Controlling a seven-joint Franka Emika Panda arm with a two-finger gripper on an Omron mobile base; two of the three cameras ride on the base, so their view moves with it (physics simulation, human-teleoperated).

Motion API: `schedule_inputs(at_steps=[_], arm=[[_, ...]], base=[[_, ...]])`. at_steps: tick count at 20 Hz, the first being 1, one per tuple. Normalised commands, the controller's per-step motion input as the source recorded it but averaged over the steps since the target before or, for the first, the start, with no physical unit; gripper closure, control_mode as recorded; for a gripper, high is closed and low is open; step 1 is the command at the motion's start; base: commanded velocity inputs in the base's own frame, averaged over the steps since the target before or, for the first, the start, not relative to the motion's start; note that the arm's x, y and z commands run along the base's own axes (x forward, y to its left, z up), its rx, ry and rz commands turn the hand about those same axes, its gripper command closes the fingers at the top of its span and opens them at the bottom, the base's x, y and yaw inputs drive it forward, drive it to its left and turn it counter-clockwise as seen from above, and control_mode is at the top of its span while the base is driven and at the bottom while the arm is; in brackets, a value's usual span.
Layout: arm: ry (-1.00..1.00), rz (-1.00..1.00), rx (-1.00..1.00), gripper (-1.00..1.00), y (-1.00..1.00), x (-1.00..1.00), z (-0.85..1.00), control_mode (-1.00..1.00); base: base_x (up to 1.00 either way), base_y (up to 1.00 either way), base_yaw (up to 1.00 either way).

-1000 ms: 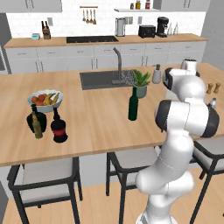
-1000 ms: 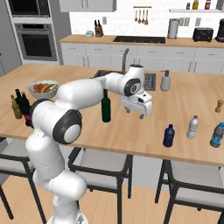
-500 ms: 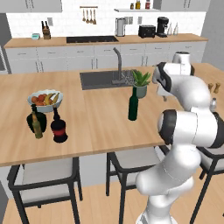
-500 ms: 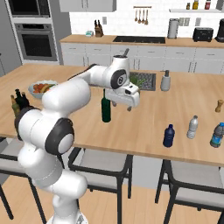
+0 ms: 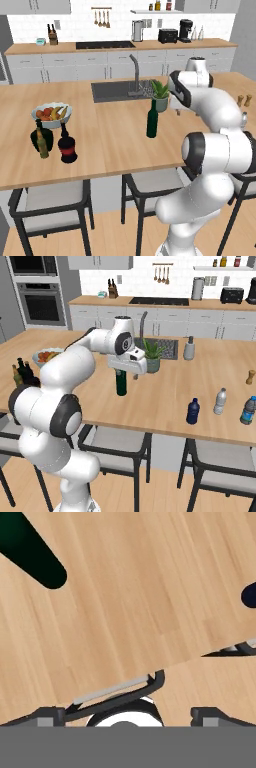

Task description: Move the plastic bottles in the middle to the plastics group, and the glass bottles in the middle to the glass group.

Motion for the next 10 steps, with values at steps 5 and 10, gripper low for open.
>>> schedule_inputs(at_steps=[5,10], arm=[[0.01,0.00,0.00,-1.00,0.37,0.24,0.09,-1.00],[0.01,0.03,0.00,-1.00,0.44,0.39,0.00,-1.00]], base=[[0.00,0.00,0.00],[0.00,0.00,0.00]])
